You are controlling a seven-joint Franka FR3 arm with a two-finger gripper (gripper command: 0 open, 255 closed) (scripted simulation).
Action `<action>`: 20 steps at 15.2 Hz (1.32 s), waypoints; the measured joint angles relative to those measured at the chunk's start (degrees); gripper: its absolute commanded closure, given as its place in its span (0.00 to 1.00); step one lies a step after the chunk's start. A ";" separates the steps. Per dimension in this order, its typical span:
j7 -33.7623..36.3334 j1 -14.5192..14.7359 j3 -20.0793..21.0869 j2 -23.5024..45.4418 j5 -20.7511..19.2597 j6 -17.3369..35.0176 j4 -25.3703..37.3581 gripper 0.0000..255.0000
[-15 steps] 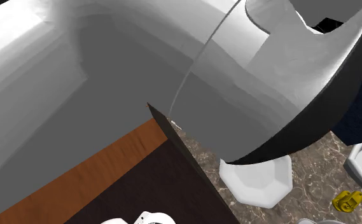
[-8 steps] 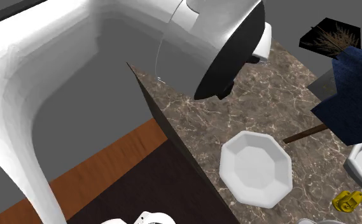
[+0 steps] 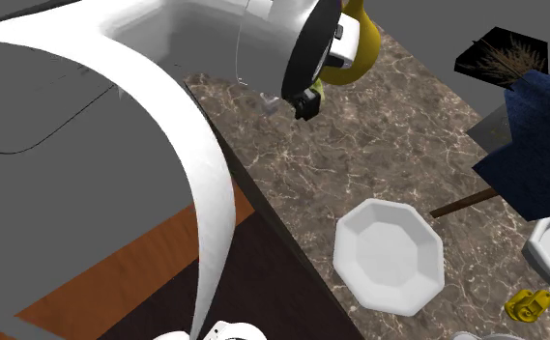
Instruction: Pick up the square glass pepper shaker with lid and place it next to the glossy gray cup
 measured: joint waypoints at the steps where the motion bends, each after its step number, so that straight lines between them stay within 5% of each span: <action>1: 1.69 0.04 1.07 1.85 -0.97 0.95 0.76 0.00; 8: 15.19 1.73 5.75 18.66 -12.86 5.30 10.46 0.00; 20: 18.71 3.20 5.08 23.89 -17.38 10.38 9.55 0.00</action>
